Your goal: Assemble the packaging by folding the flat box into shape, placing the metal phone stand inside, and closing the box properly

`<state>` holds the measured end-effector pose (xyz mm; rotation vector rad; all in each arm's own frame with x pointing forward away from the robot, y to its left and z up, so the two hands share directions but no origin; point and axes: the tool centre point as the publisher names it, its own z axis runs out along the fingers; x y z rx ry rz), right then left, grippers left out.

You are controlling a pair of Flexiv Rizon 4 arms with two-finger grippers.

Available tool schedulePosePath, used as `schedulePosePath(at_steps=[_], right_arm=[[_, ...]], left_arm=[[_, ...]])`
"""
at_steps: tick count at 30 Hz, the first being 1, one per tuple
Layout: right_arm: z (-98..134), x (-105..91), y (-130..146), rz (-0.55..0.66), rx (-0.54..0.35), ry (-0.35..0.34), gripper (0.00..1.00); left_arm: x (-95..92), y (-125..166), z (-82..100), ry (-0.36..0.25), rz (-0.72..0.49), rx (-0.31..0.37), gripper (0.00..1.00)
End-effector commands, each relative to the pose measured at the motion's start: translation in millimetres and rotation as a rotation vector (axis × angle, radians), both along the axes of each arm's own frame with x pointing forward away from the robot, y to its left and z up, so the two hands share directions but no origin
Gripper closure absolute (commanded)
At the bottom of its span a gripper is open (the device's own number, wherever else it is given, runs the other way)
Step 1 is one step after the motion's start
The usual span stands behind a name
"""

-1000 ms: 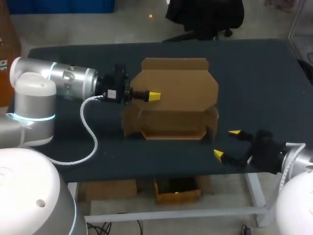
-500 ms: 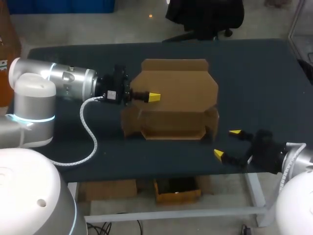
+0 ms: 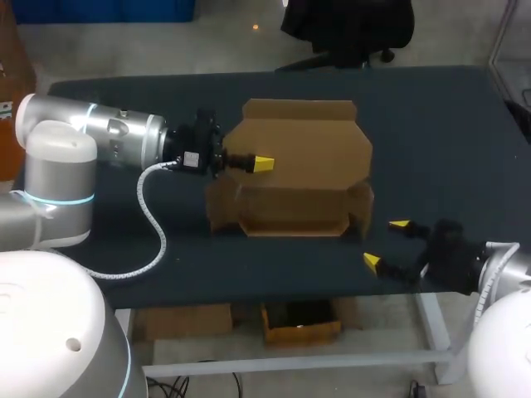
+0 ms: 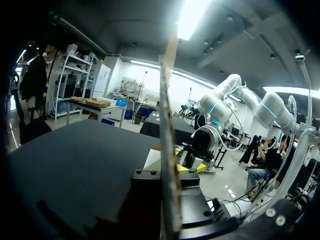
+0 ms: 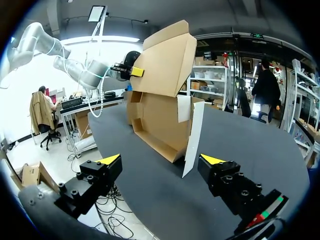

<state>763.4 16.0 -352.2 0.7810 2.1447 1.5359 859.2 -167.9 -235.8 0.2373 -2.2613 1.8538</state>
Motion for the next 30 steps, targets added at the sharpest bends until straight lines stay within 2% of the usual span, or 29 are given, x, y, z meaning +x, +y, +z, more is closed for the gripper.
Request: schedulePosePath(at_steps=[1, 18, 22, 30], right_arm=[[-0.8, -0.2, 0.7, -0.002, 0.001, -0.004, 0.00], [1.0, 3.5, -0.2, -0.003, 0.002, -0.008, 0.00], [4.7, 8.3, -8.4, -0.010, 0.001, -0.021, 0.00], [9.0, 12.4, -31.7, 0.021, 0.056, -0.039, 0.00]], left_arm=[[1.0, 0.4, -3.9, 0.000, -0.002, 0.000, 1.00], [1.0, 0.4, -3.9, 0.000, -0.002, 0.000, 1.00], [1.0, 0.4, -3.9, 0.000, -0.002, 0.000, 1.00], [1.0, 0.4, -3.9, 0.000, -0.002, 0.000, 1.00]])
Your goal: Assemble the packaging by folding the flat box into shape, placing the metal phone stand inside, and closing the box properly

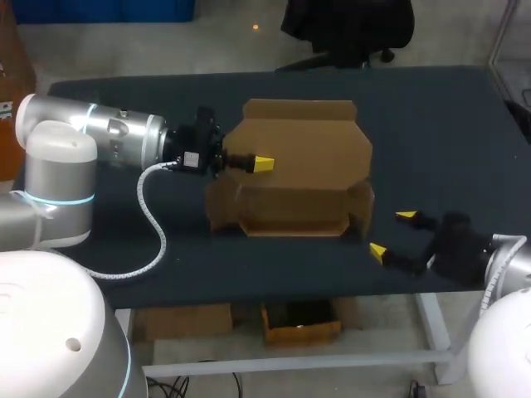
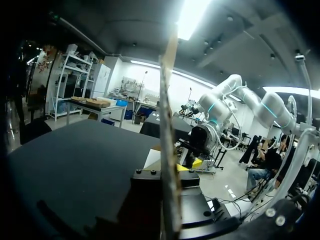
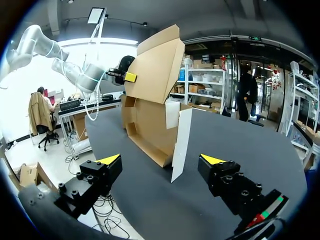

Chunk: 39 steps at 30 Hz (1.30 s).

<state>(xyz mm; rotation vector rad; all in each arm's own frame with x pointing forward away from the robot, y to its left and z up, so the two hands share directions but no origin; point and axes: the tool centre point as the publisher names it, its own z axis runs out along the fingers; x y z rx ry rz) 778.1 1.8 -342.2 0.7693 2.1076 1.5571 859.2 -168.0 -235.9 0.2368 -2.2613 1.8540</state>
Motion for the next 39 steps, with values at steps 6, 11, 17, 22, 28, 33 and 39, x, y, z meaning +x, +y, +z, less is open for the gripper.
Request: schedulePosePath(at_steps=[6, 11, 17, 22, 28, 33, 39], right_arm=[[-4.4, 6.3, -40.1, 0.104, 0.046, -0.009, 0.00], [-3.9, 14.6, -48.0, 0.179, 0.030, -0.003, 0.00], [-4.7, 27.9, -44.3, 0.239, 0.005, -0.001, 0.00], [-11.2, 42.9, -36.9, 0.225, -0.019, 0.024, 0.00], [-17.3, 56.8, -28.7, 0.255, -0.009, 0.029, 0.00], [-18.4, 65.6, -23.3, 0.279, -0.014, 0.005, 0.00], [-20.6, 75.6, -27.5, 0.263, -0.008, 0.012, 0.00]], left_arm=[[1.0, 0.5, -3.8, 0.001, -0.002, 0.000, 1.00], [1.0, 0.5, -3.8, 0.001, -0.002, 0.000, 1.00], [1.0, 0.5, -3.8, 0.001, -0.002, 0.000, 1.00], [1.0, 0.5, -3.8, 0.001, -0.002, 0.000, 1.00], [1.0, 0.5, -3.8, 0.001, -0.002, 0.000, 1.00], [1.0, 0.5, -3.8, 0.001, -0.002, 0.000, 1.00], [1.0, 0.5, -3.8, 0.001, -0.002, 0.000, 1.00]])
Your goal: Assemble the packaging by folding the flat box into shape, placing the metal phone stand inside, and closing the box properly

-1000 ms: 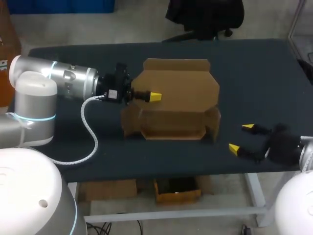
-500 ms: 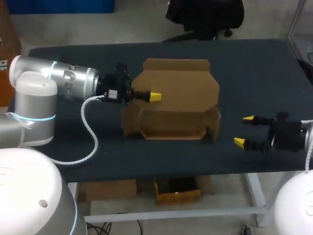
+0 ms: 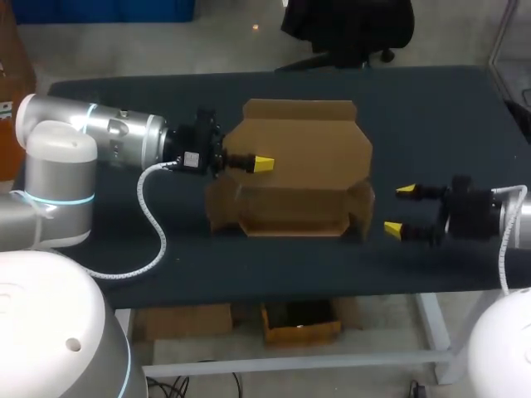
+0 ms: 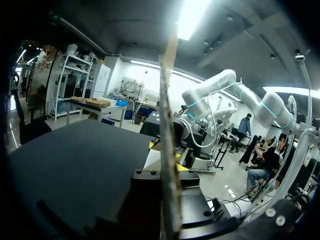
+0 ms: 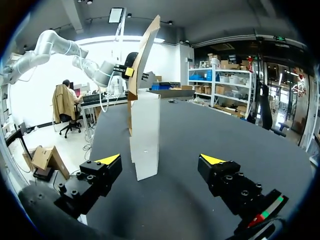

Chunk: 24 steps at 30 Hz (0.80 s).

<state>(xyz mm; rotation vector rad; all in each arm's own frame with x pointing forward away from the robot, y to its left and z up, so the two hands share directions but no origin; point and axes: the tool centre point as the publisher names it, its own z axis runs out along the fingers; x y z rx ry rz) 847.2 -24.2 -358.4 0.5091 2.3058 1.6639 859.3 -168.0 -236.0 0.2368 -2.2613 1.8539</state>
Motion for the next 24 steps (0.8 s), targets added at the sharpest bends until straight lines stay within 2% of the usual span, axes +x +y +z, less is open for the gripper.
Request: schedulePosePath(at_steps=[1, 3, 6, 7, 8, 9, 10, 14, 15, 17, 24], right_arm=[[-4.8, 7.4, -1.7, -0.001, 0.011, 0.001, 0.00], [-5.5, 10.3, -4.4, -0.006, 0.024, 0.002, 0.00], [-5.5, 13.9, -3.8, -0.075, 0.018, 0.007, 0.00], [-5.8, 15.6, -3.5, -0.110, 0.021, 0.013, 0.43], [-5.9, 16.3, -2.5, -0.144, 0.020, 0.015, 0.64], [-6.1, 16.5, -1.9, -0.146, 0.029, 0.008, 0.78], [-6.1, 16.1, -1.4, -0.142, 0.031, 0.007, 0.81], [-6.5, 16.8, -0.7, -0.151, 0.029, 0.009, 0.80], [-6.5, 17.6, -0.2, -0.153, 0.029, 0.009, 0.84], [-6.1, 18.7, 1.9, -0.160, 0.032, 0.006, 1.00], [-6.3, 26.1, 10.3, -0.173, 0.047, 0.002, 1.00]], left_arm=[[0.9, 0.6, -3.7, 0.000, -0.002, 0.000, 1.00], [0.9, 0.6, -3.7, 0.000, -0.002, 0.000, 1.00], [0.9, 0.6, -3.7, 0.000, -0.002, 0.000, 1.00], [0.9, 0.6, -3.7, 0.000, -0.002, 0.000, 1.00], [0.9, 0.6, -3.7, 0.000, -0.002, 0.000, 1.00], [0.9, 0.6, -3.7, 0.000, -0.002, 0.000, 1.00], [0.9, 0.6, -3.7, 0.000, -0.002, 0.000, 1.00], [0.9, 0.6, -3.7, 0.000, -0.002, 0.000, 1.00], [0.9, 0.6, -3.7, 0.000, -0.002, 0.000, 1.00], [0.9, 0.6, -3.7, 0.000, -0.002, 0.000, 1.00], [0.9, 0.6, -3.7, 0.000, -0.002, 0.000, 1.00]])
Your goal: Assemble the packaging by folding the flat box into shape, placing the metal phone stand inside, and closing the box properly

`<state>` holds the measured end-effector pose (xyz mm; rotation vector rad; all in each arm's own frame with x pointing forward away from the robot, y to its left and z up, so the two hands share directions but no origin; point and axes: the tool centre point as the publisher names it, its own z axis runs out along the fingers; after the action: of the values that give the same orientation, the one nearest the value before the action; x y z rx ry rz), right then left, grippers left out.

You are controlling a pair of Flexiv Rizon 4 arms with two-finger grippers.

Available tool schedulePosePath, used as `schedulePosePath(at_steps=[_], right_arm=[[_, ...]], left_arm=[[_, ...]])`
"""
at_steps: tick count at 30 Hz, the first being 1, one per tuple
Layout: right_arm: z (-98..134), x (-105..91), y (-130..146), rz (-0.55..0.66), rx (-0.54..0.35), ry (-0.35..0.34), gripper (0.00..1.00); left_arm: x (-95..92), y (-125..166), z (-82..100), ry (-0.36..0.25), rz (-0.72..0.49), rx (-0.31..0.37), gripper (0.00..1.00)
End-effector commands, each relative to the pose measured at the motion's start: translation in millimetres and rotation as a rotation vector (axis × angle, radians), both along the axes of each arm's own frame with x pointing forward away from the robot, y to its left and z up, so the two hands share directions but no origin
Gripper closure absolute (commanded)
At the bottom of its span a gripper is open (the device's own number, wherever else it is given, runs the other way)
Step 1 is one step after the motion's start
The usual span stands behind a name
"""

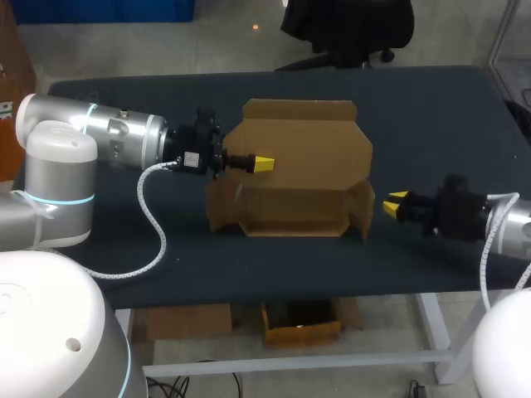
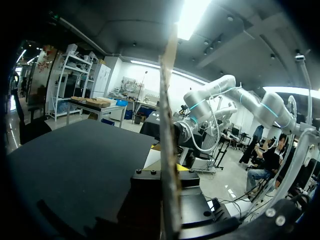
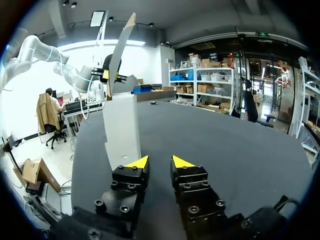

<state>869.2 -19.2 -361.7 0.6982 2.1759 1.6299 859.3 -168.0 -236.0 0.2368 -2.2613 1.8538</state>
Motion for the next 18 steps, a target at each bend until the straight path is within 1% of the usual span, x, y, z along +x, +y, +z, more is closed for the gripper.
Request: schedulePosePath(at_steps=[1, 6, 12, 18], right_arm=[[-3.4, 5.9, 6.6, -0.005, 0.010, -0.009, 1.00], [-7.0, 13.4, 19.5, 0.009, 0.021, -0.017, 1.00], [-11.6, 17.6, 37.0, 0.039, 0.028, -0.017, 1.00], [-9.9, 7.8, 51.4, 0.069, 0.019, -0.025, 1.00]], left_arm=[[0.9, 0.6, -3.7, 0.000, -0.002, 0.000, 1.00], [0.9, 0.6, -3.7, 0.000, -0.002, 0.000, 1.00], [0.9, 0.6, -3.7, 0.000, -0.002, 0.000, 1.00], [0.9, 0.6, -3.7, 0.000, -0.002, 0.000, 1.00]])
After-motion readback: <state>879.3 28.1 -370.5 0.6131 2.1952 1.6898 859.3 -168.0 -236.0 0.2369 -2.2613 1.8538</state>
